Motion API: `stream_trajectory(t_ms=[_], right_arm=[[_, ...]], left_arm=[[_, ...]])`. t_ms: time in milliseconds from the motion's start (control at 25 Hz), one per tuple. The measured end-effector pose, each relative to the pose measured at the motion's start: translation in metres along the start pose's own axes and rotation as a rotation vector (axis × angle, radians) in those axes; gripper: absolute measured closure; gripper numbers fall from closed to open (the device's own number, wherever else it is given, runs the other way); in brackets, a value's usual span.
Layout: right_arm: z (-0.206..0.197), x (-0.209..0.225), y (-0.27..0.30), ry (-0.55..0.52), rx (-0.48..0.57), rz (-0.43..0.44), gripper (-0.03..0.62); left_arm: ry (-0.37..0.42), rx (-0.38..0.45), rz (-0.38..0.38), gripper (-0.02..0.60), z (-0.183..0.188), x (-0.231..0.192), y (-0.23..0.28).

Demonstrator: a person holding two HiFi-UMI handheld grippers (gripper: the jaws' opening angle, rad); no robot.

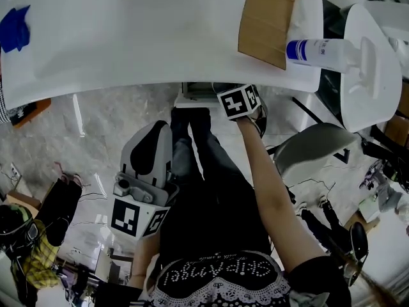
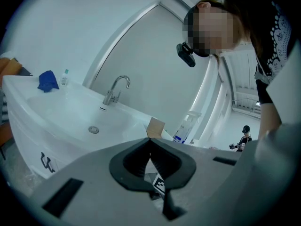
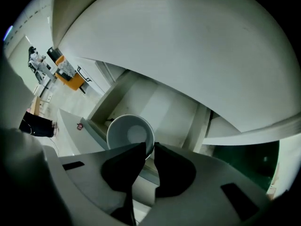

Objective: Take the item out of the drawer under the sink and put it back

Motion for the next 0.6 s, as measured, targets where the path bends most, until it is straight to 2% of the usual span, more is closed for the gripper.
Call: stream_trajectory(t_ms=[120, 320, 600], right_arm=[[0.0, 0.001, -0.003, 0.001, 0.022, 0.011, 0.538], [-0.002, 0.007, -0.016, 0.03, 0.132, 0.063, 0.568], [-0.003, 0.0, -0.025, 0.023, 0.155, 0.094, 0.569]], left_arm=[[-0.003, -0.003, -0.002, 0.577, -0.001, 0.0, 0.002], [-0.006, -0.01, -0.013, 0.577, -0.002, 0.0, 0.004], [-0.004, -0.007, -0.031, 0.577, 0.0, 0.001, 0.004]])
Point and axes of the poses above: the fingertips, and each gripper's own axes: y forward along the fingers, x to its right, z out of its top, the point moved 9 cm from there along -y, backward along the fingers, and after that the axes turned 14 degrees about z, right-handed, at the moved point
